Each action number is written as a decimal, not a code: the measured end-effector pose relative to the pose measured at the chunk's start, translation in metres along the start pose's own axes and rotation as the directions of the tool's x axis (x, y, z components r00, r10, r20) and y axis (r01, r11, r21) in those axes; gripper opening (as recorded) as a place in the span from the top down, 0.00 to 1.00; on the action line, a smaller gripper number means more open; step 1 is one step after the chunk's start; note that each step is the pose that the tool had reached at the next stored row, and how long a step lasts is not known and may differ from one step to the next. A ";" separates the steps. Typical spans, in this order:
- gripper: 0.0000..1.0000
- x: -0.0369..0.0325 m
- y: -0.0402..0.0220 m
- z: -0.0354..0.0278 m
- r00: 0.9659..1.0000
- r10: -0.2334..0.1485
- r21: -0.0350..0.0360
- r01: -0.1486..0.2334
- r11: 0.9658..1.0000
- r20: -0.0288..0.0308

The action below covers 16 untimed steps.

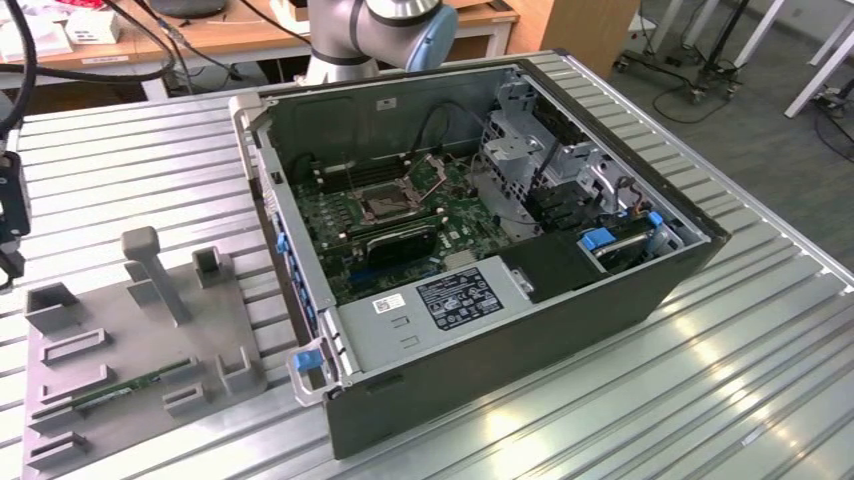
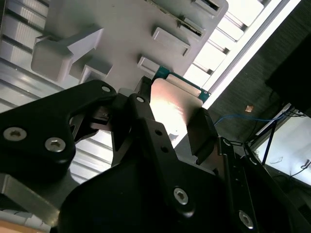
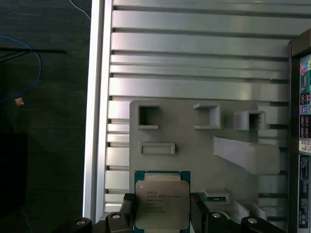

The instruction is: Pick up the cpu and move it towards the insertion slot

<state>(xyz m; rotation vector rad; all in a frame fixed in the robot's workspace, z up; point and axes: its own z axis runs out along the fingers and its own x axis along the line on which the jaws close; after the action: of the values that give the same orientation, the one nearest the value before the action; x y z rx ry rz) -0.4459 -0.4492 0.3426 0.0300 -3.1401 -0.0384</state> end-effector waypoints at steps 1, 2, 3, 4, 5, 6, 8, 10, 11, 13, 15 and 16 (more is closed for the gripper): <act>0.46 0.0000 0.0001 -0.0017 1.000 0.000 0.000 0.000 1.000 0.000; 0.46 0.0000 0.0001 -0.0037 1.000 0.000 0.000 0.000 1.000 0.000; 0.46 0.0000 0.0002 -0.0058 1.000 0.000 0.000 0.000 1.000 0.000; 0.46 0.0000 0.0002 -0.0078 1.000 0.000 0.000 0.000 1.000 0.000; 0.46 0.0000 0.0003 -0.0099 1.000 0.000 0.000 0.000 1.000 0.000; 0.46 0.0000 0.0003 -0.0122 1.000 0.000 0.000 0.000 1.000 0.000; 0.46 0.0000 0.0004 -0.0165 1.000 0.000 0.000 0.000 1.000 0.000; 0.46 0.0000 0.0005 -0.0203 1.000 0.000 0.000 0.000 1.000 0.000; 0.46 0.0000 0.0005 -0.0218 1.000 0.000 0.000 0.000 1.000 0.000; 0.46 0.0000 0.0006 -0.0238 1.000 0.000 0.000 0.000 1.000 0.000; 0.46 0.0001 0.0006 -0.0251 1.000 0.000 0.000 0.000 1.000 0.000; 0.46 0.0000 0.0006 -0.0255 1.000 0.000 0.000 0.000 1.000 0.000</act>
<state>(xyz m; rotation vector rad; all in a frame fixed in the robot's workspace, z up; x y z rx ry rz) -0.4459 -0.4492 0.3682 0.0300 -3.1402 -0.0384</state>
